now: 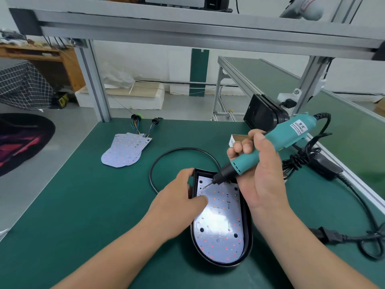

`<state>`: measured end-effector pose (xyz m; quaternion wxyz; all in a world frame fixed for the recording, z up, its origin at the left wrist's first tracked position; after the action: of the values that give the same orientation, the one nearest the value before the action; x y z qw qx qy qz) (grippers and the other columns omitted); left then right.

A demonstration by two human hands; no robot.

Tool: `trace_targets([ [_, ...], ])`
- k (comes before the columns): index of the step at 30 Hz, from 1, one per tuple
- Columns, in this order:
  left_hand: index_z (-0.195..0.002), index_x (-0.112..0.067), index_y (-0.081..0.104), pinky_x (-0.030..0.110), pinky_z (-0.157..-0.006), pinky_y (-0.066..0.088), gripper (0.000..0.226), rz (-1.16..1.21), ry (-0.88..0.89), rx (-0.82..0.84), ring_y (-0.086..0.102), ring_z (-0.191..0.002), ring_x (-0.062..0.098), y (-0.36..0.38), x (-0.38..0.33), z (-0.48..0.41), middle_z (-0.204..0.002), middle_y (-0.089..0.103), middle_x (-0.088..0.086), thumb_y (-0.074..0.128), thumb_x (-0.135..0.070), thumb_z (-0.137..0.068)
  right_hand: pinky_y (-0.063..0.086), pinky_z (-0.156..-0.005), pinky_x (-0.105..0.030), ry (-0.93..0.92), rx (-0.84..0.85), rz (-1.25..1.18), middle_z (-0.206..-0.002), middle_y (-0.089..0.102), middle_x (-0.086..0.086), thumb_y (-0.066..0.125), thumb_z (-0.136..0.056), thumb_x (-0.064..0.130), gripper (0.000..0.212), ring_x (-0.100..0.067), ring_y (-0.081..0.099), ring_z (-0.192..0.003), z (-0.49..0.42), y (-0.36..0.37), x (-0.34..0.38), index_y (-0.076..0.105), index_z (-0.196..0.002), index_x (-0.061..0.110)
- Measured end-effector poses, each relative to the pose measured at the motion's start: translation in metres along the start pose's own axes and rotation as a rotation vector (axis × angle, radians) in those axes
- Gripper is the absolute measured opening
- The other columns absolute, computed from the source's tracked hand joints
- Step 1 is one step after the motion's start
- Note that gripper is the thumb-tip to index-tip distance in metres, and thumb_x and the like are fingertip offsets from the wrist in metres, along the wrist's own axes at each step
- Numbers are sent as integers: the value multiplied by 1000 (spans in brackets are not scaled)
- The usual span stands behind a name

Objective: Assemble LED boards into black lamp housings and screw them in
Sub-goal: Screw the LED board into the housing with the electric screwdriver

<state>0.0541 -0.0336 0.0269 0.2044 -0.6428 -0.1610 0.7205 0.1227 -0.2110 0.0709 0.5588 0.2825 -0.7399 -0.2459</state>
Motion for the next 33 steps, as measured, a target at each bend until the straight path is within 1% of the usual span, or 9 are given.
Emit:
trace_targets([
  [3, -120, -61, 47, 59, -89, 57, 52, 54, -3, -5, 71, -87, 26, 0, 3, -2, -89, 73, 0, 64, -41, -76, 55, -80, -34, 10, 7, 3, -72, 47, 0, 61, -100, 20, 11, -18, 55, -72, 0, 2, -2, 64, -89, 20],
  [9, -114, -60, 49, 58, -90, 57, 49, 106, -11, 15, 72, -87, 26, 2, 7, -5, -87, 74, -2, 64, -35, -75, 55, -80, -34, -13, 21, 11, -71, 48, 0, 59, -103, 18, 9, -19, 56, -72, 2, 7, -5, 62, -94, 18],
  [17, -120, -53, 48, 60, -90, 57, 52, 120, -23, 11, 71, -89, 30, 2, 5, -4, -89, 73, -1, 62, -33, -75, 54, -81, -34, -37, 26, 51, -71, 47, -1, 56, -104, 14, 8, -19, 55, -71, 2, 10, -4, 58, -97, 16],
  [25, -118, -55, 48, 61, -91, 56, 51, 124, -33, 8, 71, -90, 31, 3, 5, -4, -92, 74, 1, 61, -32, -75, 54, -80, -34, -68, 64, 90, -69, 48, 0, 56, -102, 13, 4, -20, 55, -71, 5, 15, -2, 57, -99, 14],
  [33, -125, -51, 48, 62, -90, 56, 55, 138, -26, 5, 72, -92, 33, 4, 4, -5, -98, 74, 5, 61, -32, -75, 53, -80, -36, -72, 44, 84, -69, 47, -2, 58, -99, 12, 2, -21, 54, -70, 4, 15, -1, 57, -98, 14],
])
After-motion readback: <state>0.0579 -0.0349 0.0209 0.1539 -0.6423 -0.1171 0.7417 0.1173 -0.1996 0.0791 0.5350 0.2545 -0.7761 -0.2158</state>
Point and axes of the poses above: each hand's wrist, its own z-axis away from the middle knuckle, its own y-axis out of the palm, x = y × z, the point moved 4 cm from there along -z, towards the middle knuckle
